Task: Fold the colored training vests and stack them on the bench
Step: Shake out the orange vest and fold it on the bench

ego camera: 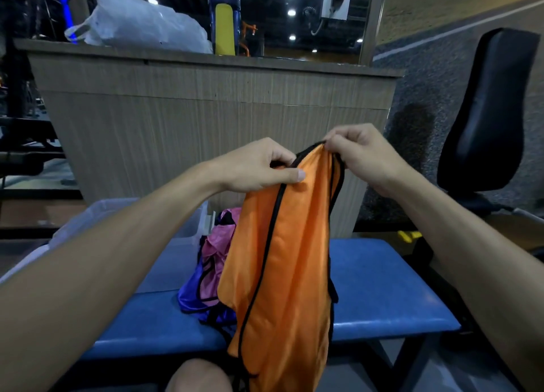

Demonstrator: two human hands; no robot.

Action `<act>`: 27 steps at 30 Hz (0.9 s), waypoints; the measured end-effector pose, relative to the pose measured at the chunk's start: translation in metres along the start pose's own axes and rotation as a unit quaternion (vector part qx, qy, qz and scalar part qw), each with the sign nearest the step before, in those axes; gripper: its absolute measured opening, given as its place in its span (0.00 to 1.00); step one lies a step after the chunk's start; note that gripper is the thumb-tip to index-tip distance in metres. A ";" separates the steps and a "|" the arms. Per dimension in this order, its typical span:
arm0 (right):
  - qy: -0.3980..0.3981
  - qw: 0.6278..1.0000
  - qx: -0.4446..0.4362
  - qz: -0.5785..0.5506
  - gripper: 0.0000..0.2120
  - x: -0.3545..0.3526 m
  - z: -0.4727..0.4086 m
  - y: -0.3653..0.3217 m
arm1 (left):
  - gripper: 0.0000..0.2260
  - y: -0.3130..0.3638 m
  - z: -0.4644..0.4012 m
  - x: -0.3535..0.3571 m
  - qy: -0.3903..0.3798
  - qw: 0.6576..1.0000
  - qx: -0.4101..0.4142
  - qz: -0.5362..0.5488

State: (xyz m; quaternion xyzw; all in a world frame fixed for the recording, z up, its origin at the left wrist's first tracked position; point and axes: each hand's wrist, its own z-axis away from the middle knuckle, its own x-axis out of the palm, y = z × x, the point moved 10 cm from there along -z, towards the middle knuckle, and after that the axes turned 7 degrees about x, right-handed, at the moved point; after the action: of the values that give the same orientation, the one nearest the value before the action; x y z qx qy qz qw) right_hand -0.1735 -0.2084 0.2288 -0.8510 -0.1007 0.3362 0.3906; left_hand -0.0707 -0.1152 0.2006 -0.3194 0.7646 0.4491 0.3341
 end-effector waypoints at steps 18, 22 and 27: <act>0.163 0.969 0.116 -0.147 0.13 -0.070 -0.013 0.056 | 0.15 -0.099 0.083 0.068 -0.002 0.982 -0.148 0.119; 0.078 0.987 0.092 -0.104 0.18 -0.064 -0.004 0.074 | 0.14 -0.116 0.089 0.031 0.069 0.978 -0.180 0.075; 0.035 0.998 0.051 0.011 0.15 -0.066 0.007 0.080 | 0.17 -0.105 0.085 -0.007 0.055 0.986 -0.136 -0.078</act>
State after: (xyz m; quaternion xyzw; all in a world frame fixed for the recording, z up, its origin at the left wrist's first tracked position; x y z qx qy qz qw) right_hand -0.2350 -0.2869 0.1995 -0.8422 -0.0604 0.3154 0.4331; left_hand 0.0355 -0.0783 0.1246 -0.4447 0.6864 0.5033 0.2791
